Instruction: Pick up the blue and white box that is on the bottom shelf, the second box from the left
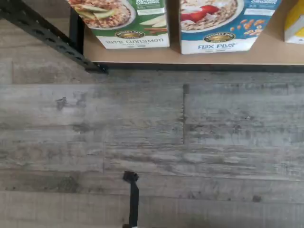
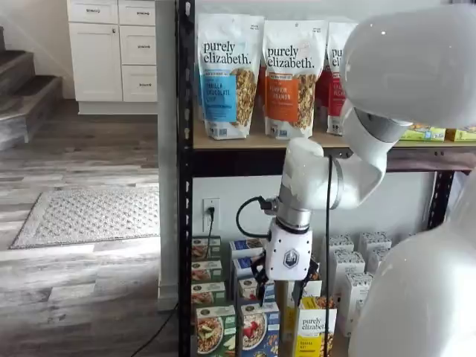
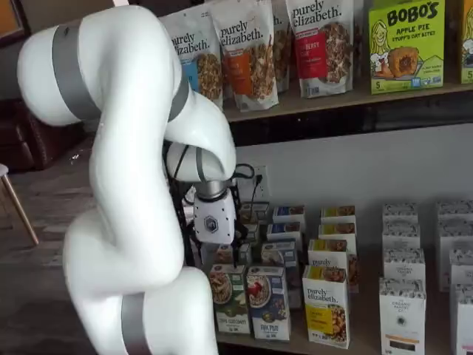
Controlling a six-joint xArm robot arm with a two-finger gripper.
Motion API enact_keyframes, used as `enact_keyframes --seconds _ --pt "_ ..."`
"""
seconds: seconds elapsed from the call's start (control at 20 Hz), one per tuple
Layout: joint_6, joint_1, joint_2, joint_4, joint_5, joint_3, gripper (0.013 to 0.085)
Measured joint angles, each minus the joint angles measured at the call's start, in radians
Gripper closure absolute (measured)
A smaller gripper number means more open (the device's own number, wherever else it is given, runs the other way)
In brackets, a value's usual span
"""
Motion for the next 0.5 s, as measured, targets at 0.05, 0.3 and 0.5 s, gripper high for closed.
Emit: enact_keyframes --seconds 0.05,0.3,0.5 --pt "0.001 0.001 0.006 0.0 -0.005 -0.001 0.013" --pt "0.055 0.011 0.027 -0.061 -0.052 0.003 0.013" --pt "0.068 0.014 0.037 -0.076 -0.084 0.011 0.013"
